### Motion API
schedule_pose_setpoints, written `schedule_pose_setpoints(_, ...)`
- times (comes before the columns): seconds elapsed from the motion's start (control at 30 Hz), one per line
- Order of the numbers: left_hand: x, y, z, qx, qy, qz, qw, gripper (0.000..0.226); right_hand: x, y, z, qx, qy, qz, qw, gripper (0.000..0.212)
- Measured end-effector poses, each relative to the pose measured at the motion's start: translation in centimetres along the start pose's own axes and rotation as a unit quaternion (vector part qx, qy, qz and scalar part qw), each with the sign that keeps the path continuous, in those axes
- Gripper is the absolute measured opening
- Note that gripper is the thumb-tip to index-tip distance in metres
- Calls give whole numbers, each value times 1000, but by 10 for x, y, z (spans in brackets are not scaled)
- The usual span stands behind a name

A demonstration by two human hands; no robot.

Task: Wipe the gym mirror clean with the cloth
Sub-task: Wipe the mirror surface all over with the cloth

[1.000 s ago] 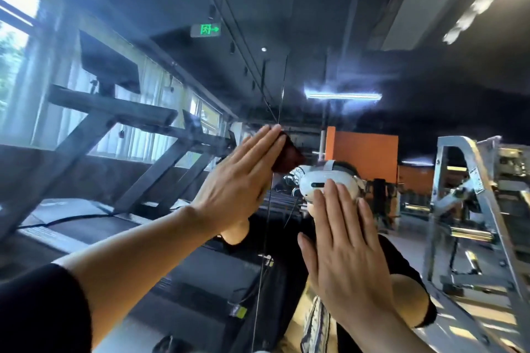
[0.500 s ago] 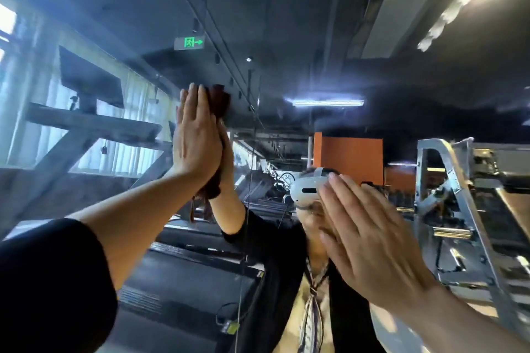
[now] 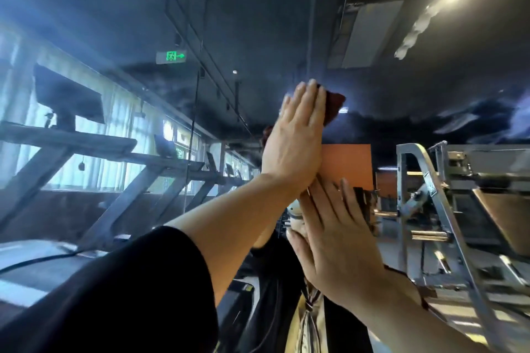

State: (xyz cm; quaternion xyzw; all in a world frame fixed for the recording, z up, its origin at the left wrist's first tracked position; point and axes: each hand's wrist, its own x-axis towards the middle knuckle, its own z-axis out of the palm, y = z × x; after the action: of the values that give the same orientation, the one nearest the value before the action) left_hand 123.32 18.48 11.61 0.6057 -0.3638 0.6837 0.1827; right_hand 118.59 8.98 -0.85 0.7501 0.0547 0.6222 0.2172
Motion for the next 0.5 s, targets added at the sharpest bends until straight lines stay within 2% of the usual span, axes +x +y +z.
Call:
schedule_pose_setpoints(0.1, -11, -17, -4, -4, -19, 60, 998, 69, -8, 20, -9, 41, -3, -67, 997, 59)
schedule_pose_setpoints(0.13, -15, -30, -7, 4, -8, 38, 999, 69, -13, 33, -13, 40, 2, -69, 997, 57)
schedule_pose_setpoints(0.23, -28, -63, -23, -3, 26, -128, 991, 58, -33, 82, -23, -5, 24, 12, 1000, 59)
schedule_pose_setpoints(0.3, -26, -62, -28, 8, 33, -198, 980, 63, -47, 106, -28, -35, 19, 45, 998, 62)
schedule_pose_setpoints(0.4, -9, -40, -19, 32, 55, -237, 969, 57, -53, 107, -24, -50, 14, 42, 998, 68)
schedule_pose_setpoints(0.5, 14, -6, -5, 29, 44, -209, 976, 57, -54, 100, -22, -48, 16, 54, 997, 72)
